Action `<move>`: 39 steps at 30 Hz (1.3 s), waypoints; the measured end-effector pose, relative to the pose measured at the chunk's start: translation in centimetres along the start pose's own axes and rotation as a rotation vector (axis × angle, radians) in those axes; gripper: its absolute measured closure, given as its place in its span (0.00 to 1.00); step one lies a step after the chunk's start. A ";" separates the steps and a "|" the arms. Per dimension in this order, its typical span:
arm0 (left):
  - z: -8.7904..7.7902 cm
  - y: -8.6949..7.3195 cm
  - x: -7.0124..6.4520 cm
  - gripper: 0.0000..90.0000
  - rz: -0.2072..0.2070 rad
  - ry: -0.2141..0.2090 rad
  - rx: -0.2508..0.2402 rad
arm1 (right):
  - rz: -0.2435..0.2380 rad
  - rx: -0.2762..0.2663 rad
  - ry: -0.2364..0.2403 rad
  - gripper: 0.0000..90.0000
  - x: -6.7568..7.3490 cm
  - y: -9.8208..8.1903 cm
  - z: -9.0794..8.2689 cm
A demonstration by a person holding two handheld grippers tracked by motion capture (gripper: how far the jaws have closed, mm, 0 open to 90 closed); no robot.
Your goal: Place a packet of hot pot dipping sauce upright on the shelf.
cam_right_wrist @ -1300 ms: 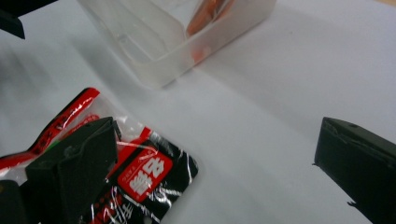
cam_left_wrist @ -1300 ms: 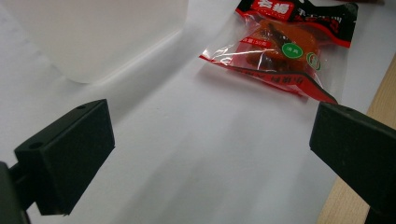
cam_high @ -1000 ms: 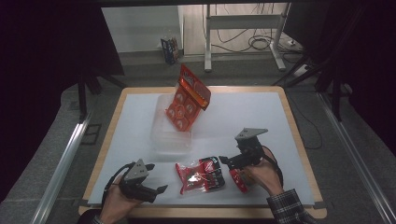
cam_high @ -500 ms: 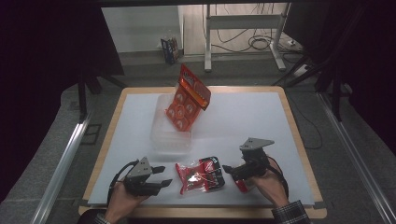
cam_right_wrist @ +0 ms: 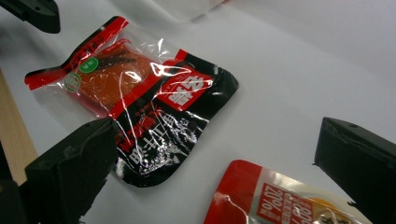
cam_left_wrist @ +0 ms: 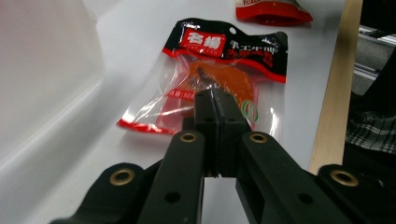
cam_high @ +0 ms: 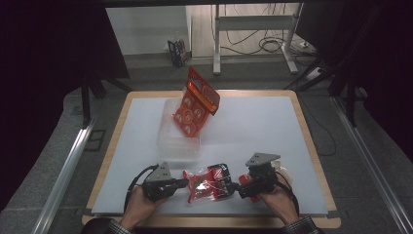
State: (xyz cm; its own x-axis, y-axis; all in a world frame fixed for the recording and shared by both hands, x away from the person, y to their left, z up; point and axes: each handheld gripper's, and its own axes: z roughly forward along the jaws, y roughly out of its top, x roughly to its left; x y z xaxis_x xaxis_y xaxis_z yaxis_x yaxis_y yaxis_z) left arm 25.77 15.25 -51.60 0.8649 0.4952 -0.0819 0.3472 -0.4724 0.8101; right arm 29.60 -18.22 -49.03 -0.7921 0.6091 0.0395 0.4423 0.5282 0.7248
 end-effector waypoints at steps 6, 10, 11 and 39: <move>1.3 0.1 -0.1 1.00 0.000 -0.006 0.017 | -0.012 0.012 0.007 0.00 0.4 -0.2 0.5; 2.3 0.1 -0.2 1.00 0.017 -0.001 0.044 | -0.012 0.011 0.012 0.00 0.5 -0.3 0.6; 2.5 0.0 -0.1 1.00 0.021 -0.001 0.056 | -0.011 0.011 0.013 0.00 0.5 -0.3 0.7; 2.5 -1.4 0.5 1.00 -0.063 -0.039 0.148 | 0.004 0.025 0.149 0.00 2.9 0.5 2.5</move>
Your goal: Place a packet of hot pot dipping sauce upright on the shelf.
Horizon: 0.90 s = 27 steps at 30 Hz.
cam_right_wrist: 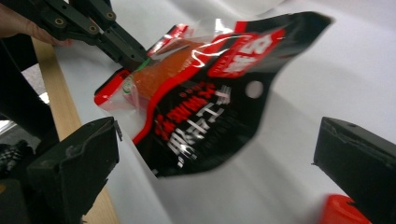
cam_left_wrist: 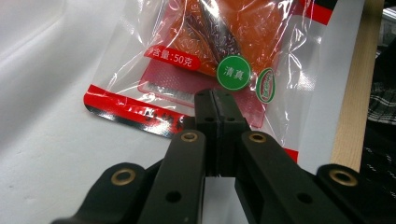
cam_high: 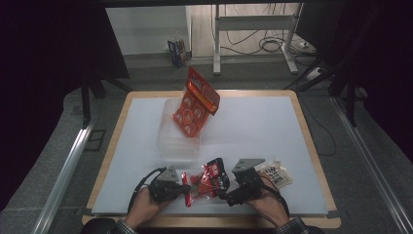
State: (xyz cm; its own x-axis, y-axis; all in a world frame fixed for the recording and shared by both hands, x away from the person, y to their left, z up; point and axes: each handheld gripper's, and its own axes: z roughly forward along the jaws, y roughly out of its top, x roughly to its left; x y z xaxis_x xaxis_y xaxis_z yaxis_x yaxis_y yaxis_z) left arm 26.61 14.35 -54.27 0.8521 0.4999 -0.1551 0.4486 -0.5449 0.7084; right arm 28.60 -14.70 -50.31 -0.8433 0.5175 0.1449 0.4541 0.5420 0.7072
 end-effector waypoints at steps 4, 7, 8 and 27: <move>0.0 0.0 0.1 1.00 -0.001 -0.005 0.002 | 0.003 0.029 0.012 0.00 0.5 0.3 0.9; 0.0 0.0 0.1 1.00 0.001 -0.005 0.004 | 0.003 0.040 0.018 0.01 0.7 0.5 1.3; 0.0 0.1 0.1 1.00 0.002 -0.004 0.005 | 0.004 0.047 0.020 0.02 0.8 0.5 1.5; -0.1 0.1 -0.1 1.00 0.017 0.013 0.013 | 0.114 0.023 0.113 0.46 1.0 2.6 4.2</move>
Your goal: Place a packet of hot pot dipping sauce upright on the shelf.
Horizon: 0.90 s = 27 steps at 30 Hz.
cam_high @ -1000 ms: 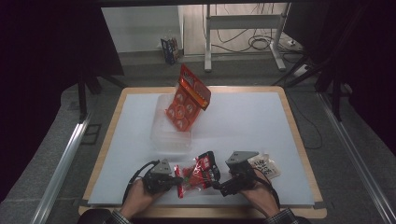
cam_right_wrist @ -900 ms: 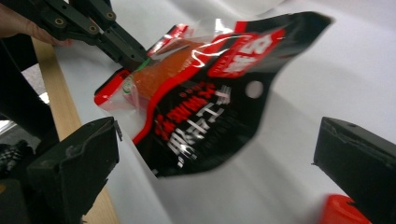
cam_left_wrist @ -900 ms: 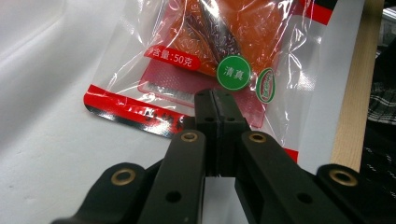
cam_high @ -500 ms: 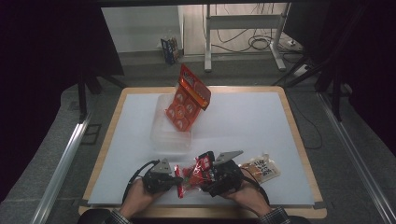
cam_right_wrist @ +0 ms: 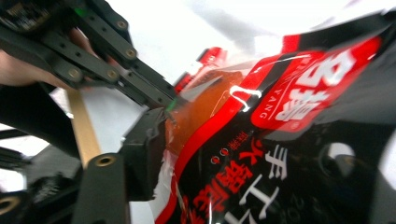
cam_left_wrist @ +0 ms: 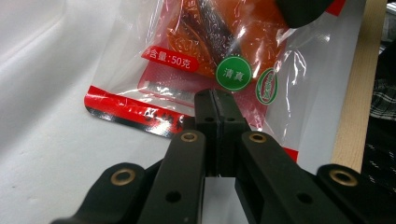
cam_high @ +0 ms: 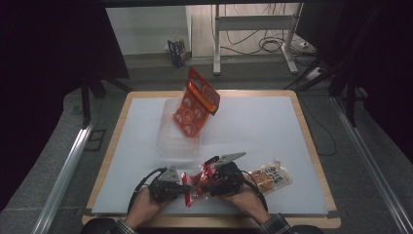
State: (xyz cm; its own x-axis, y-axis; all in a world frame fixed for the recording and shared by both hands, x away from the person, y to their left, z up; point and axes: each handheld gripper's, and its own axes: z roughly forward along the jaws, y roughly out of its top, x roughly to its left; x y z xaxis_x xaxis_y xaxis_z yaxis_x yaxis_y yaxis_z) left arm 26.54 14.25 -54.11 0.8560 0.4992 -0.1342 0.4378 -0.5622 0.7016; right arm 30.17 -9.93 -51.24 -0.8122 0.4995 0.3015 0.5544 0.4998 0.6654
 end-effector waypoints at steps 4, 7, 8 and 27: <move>0.0 0.0 -0.1 1.00 0.006 0.008 0.001 | 0.018 -0.003 0.045 0.55 0.1 0.4 0.5; -0.2 -0.1 -0.2 1.00 0.008 0.017 0.004 | 0.022 -0.007 0.045 0.62 0.5 0.9 0.5; -0.3 -0.1 -0.3 1.00 0.014 0.020 0.008 | 0.025 -0.010 0.046 0.64 0.5 1.0 0.5; -3.0 -0.5 -0.9 0.63 -0.030 0.110 -0.098 | -0.035 -0.032 0.046 0.77 0.3 3.0 -2.3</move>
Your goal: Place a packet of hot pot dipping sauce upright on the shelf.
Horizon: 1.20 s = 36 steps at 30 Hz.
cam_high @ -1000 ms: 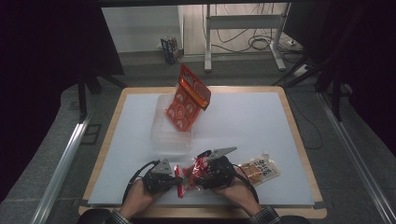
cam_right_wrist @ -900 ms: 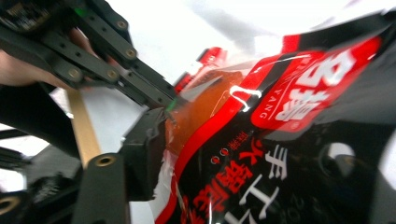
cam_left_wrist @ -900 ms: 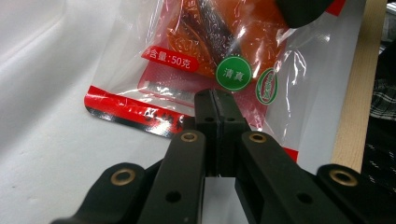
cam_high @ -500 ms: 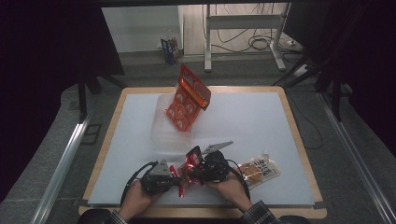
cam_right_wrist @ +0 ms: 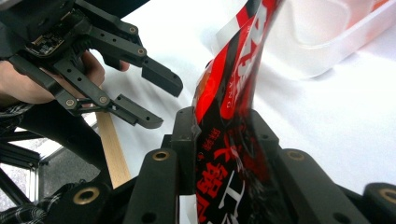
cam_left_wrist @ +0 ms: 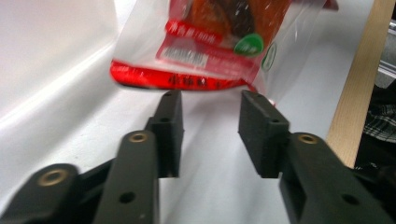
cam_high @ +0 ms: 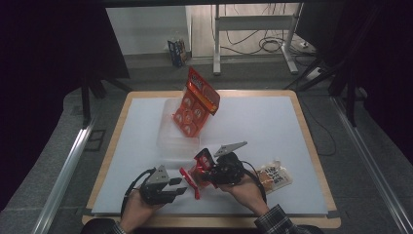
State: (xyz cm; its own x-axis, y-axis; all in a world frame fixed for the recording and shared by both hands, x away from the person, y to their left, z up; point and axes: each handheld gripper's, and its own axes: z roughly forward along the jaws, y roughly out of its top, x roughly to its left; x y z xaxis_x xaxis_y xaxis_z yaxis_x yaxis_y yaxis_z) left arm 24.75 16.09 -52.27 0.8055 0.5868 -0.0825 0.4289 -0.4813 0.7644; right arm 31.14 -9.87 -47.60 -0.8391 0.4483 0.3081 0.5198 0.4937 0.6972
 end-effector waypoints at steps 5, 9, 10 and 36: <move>-0.2 -0.1 0.1 0.41 -0.018 0.011 0.003 | -0.014 -0.006 -0.021 0.77 -0.4 0.4 -1.3; -0.6 -0.2 0.1 0.29 -0.035 0.023 -0.009 | -0.024 -0.016 -0.043 0.77 -0.6 0.5 -2.3; -0.6 -0.2 0.1 0.26 -0.035 0.023 -0.009 | -0.024 -0.016 -0.043 0.77 -0.6 0.5 -2.3; -2.0 -1.8 0.4 0.01 -0.041 0.142 -0.011 | -0.043 -0.089 -0.155 0.78 -2.8 2.2 -6.1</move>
State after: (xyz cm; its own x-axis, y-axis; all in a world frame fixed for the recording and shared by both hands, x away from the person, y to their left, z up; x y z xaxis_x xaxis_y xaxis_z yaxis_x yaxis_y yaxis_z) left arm 23.50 18.43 -52.39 0.7209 0.6926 -0.0233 0.4556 -0.4483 0.7690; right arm 33.61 -14.55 -43.02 -0.8218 0.5413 0.1778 0.4619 0.4503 0.7641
